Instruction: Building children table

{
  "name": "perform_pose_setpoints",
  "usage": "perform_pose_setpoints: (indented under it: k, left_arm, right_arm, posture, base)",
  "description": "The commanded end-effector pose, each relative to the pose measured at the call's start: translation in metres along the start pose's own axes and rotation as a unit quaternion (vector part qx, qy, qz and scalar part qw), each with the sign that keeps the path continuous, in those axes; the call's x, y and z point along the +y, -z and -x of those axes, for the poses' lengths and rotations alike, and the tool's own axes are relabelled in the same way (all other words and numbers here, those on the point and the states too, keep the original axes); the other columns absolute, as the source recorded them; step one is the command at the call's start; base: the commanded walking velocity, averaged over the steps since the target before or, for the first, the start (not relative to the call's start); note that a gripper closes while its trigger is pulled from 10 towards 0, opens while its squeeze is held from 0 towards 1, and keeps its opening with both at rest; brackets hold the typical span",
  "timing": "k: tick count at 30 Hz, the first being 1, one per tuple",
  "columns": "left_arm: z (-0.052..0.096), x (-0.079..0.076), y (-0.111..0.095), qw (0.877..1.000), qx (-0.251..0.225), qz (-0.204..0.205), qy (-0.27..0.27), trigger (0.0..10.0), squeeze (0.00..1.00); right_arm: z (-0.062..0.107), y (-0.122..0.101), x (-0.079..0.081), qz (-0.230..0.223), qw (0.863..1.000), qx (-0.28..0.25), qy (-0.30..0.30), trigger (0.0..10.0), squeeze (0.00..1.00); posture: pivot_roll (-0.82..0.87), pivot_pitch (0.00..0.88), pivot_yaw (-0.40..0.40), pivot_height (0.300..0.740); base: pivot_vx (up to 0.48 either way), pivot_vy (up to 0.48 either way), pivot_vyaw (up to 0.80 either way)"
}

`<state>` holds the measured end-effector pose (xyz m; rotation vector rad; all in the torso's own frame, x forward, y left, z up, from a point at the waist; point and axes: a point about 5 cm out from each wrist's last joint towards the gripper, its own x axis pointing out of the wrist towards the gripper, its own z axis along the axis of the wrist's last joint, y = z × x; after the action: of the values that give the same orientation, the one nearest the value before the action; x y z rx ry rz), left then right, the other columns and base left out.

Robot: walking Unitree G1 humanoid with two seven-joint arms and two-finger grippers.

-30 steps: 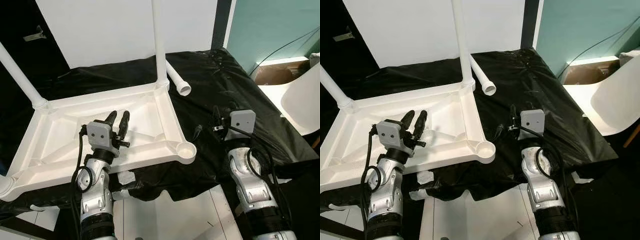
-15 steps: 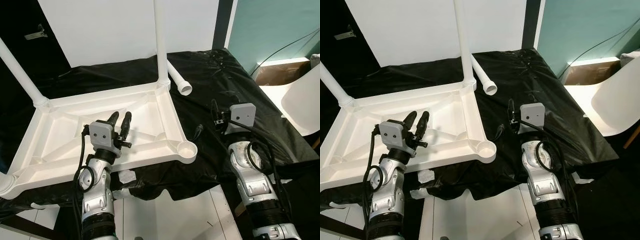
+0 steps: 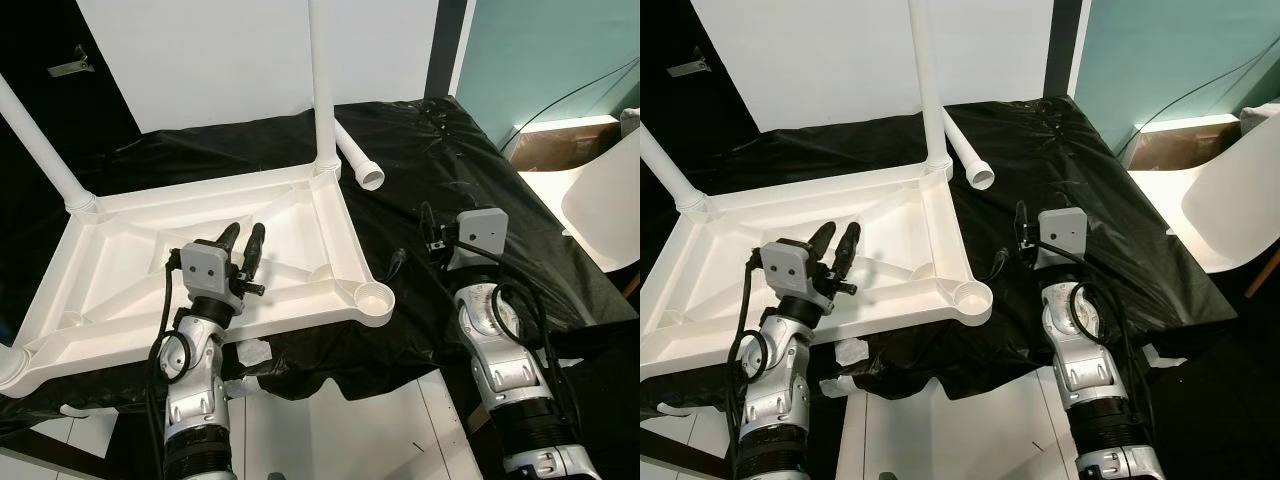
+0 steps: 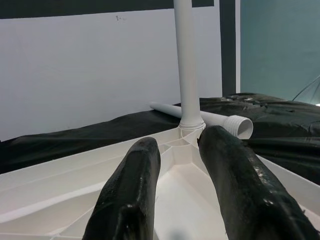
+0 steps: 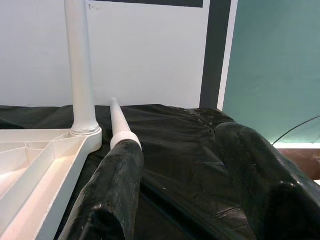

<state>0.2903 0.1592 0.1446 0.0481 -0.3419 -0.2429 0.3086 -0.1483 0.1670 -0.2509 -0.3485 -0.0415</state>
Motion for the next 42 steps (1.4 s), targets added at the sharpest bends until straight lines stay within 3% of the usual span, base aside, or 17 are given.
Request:
perform_pose_setpoints:
  k: [1, 10, 42]
  left_arm:
    - [0.0085, -0.0015, 0.0116, 0.993, 0.022, 0.021, -0.118, 10.0, 0.00]
    - [0.0062, -0.0019, 0.0119, 0.993, 0.021, 0.021, -0.115, 10.0, 0.00]
    - [0.0042, -0.0034, 0.0143, 0.994, 0.032, 0.017, -0.107, 10.0, 0.00]
  right_arm:
    - [-0.0003, 0.0005, 0.0019, 0.000, 1.000, 0.002, 0.002, 10.0, 0.00]
    - [-0.0037, 0.0002, 0.0028, -0.020, 1.000, 0.005, -0.003, 10.0, 0.00]
    - [-0.0042, 0.0037, 0.0054, -0.013, 1.000, 0.014, -0.002, 10.0, 0.00]
  posture:
    - [-0.08, 0.000, 0.058, 0.740]
    - [-0.08, 0.000, 0.056, 0.740]
    - [-0.08, 0.000, 0.066, 0.740]
  base:
    - [0.000, 0.000, 0.00]
    - [0.000, 0.000, 0.00]
    - [0.000, 0.000, 0.00]
